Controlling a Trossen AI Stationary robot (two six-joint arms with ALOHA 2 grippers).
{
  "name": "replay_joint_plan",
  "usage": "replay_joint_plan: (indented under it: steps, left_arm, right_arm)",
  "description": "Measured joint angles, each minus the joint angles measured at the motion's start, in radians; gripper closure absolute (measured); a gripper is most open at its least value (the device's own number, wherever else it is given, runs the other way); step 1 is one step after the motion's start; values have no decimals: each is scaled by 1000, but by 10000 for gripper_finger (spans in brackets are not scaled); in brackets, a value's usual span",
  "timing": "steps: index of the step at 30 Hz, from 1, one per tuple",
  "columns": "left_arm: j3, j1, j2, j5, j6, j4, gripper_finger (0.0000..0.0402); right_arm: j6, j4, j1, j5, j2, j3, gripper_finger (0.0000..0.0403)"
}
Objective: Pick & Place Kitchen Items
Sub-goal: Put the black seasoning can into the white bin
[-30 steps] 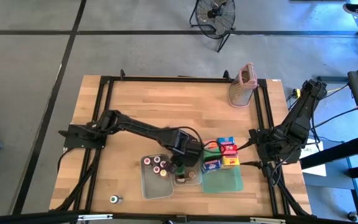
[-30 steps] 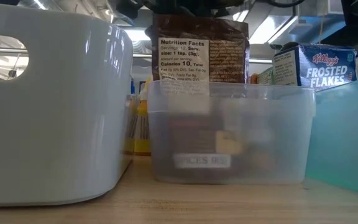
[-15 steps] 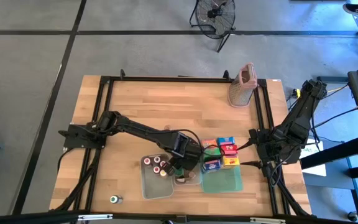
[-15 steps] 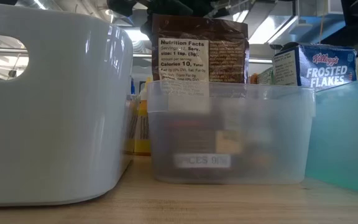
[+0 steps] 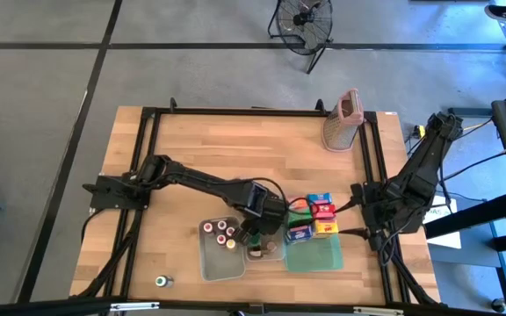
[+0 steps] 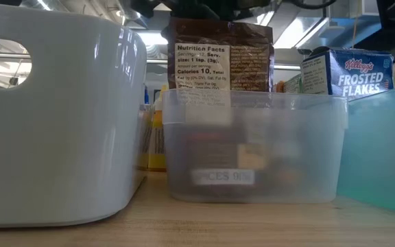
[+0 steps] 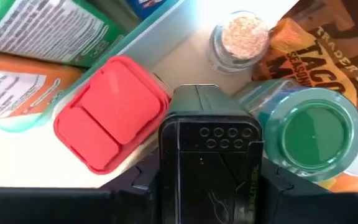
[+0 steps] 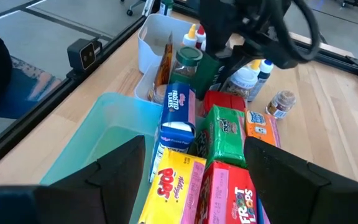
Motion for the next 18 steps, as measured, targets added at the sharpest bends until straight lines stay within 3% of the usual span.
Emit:
replay_joint_plan:
  steps: [18]
  left_arm:
    - [0, 8, 0, 22, -82, 37, 261]
  right_arm:
    - [0, 0, 0, 3, 44, 0, 128]
